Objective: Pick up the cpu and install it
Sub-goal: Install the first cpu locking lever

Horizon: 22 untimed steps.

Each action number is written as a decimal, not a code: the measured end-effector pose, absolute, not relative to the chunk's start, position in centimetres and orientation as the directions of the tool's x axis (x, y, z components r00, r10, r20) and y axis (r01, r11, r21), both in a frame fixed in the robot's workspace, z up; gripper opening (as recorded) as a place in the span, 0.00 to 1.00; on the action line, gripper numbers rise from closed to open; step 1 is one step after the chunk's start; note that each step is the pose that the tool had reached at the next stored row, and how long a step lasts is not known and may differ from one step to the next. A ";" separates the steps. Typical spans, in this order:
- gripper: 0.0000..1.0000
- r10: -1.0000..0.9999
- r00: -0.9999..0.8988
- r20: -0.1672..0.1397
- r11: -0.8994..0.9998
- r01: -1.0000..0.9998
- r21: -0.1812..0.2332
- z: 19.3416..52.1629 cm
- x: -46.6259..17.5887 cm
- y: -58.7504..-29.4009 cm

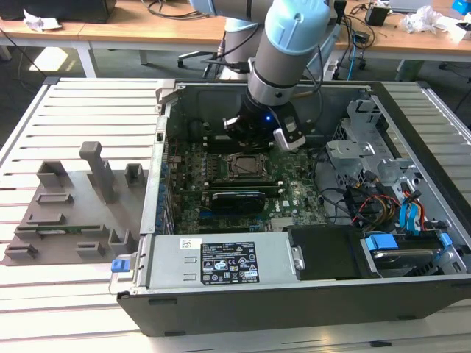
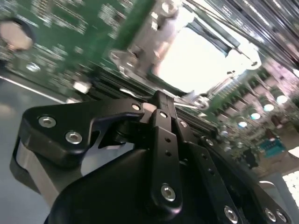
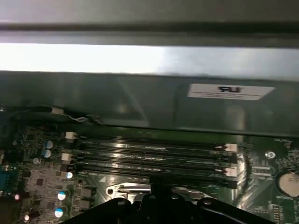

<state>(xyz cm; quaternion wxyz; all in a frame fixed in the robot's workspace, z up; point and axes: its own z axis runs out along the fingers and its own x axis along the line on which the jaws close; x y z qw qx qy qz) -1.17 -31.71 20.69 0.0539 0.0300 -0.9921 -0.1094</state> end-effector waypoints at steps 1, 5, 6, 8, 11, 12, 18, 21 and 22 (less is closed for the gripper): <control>0.11 -0.071 -0.993 0.099 0.974 -0.048 0.220 20.7 -1.7 -31.7; 0.11 -0.071 -0.993 0.098 0.974 -0.048 0.221 20.7 -2.4 -31.6; 0.11 -0.071 -0.993 0.098 0.974 -0.048 0.221 20.7 -2.6 -31.5; 0.11 -0.071 -0.993 0.098 0.974 -0.048 0.221 20.7 -2.7 -31.4; 0.11 -0.066 -0.993 0.101 0.985 -0.048 0.168 20.9 -2.7 -30.9; 0.11 -0.063 -0.993 0.103 0.989 -0.048 0.139 21.1 -2.7 -30.6; 0.11 -0.056 -0.993 0.107 0.997 -0.050 0.065 21.6 -2.7 -29.1; 0.11 -0.057 -0.993 0.108 0.997 -0.050 0.061 21.6 -2.7 -29.0; 0.11 -0.057 -0.993 0.108 0.997 -0.050 0.061 21.6 -2.7 -29.0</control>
